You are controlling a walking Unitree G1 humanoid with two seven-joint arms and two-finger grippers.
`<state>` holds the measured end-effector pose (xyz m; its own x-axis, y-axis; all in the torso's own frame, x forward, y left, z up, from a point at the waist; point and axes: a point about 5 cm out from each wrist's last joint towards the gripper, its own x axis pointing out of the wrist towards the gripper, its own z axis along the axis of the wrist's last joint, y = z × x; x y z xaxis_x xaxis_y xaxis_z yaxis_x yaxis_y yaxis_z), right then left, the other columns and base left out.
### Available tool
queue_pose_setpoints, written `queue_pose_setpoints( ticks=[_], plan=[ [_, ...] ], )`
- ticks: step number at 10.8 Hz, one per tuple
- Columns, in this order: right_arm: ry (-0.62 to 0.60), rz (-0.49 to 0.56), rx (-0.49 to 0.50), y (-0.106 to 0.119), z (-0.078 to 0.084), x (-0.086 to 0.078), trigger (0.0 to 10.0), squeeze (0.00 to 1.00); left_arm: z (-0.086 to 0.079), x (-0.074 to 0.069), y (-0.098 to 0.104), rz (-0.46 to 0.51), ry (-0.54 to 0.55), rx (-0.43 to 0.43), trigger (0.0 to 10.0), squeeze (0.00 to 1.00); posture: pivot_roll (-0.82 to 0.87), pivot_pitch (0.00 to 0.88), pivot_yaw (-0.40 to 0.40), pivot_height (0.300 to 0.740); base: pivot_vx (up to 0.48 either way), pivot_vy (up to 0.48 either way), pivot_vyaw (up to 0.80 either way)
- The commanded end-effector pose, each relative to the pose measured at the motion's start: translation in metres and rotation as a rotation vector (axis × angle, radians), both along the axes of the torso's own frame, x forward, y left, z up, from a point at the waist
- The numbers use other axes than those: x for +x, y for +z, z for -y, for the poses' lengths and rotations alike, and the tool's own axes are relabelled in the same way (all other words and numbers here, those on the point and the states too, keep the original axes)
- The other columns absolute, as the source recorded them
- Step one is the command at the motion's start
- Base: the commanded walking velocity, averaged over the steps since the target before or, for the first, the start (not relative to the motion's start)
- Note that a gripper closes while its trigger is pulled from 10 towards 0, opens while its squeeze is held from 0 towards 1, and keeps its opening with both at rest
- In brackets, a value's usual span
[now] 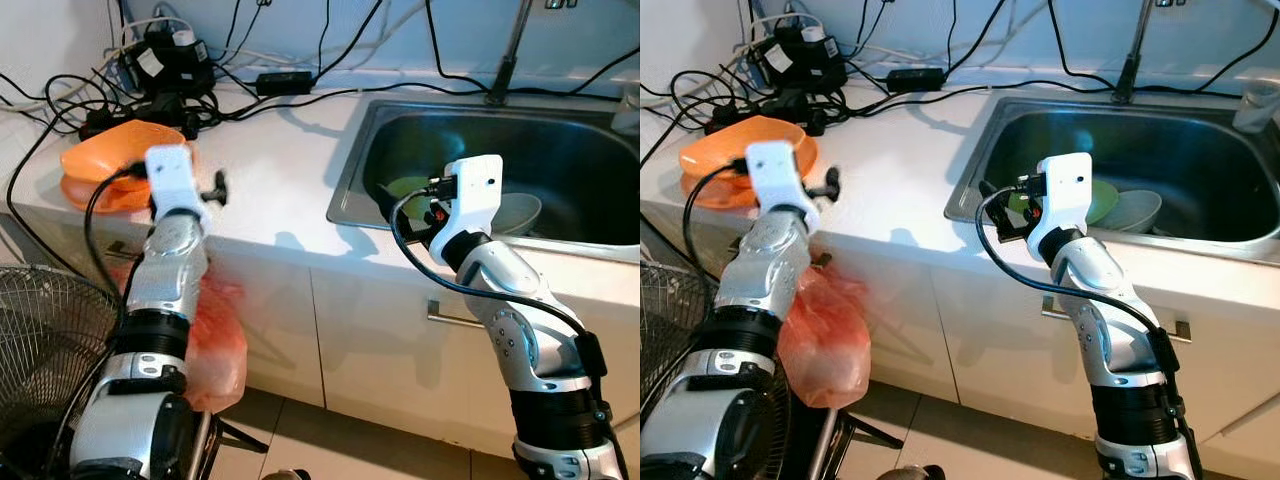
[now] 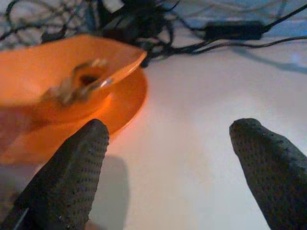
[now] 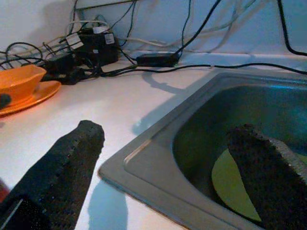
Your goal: Kitchen organization
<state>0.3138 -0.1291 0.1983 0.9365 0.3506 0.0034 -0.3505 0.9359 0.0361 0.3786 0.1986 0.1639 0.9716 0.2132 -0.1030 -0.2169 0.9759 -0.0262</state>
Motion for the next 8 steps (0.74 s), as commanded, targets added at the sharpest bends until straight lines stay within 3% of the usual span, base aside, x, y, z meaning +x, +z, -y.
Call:
queue_pose_setpoints(
  ticks=[1,8],
  plan=[
    [0.036,0.013,0.007,0.006,-0.004,-0.003,10.0,0.0,-0.007,0.004,0.006,0.005,0.043,-0.008,10.0,0.0,-0.01,0.0,0.082,0.74,0.0,0.0,0.0],
    [0.084,-0.046,0.043,-0.002,-0.012,-0.022,10.0,0.0,-0.026,0.011,0.007,-0.033,0.104,-0.015,10.0,0.0,-0.01,0.044,0.089,0.74,0.0,0.0,0.0]
  ],
)
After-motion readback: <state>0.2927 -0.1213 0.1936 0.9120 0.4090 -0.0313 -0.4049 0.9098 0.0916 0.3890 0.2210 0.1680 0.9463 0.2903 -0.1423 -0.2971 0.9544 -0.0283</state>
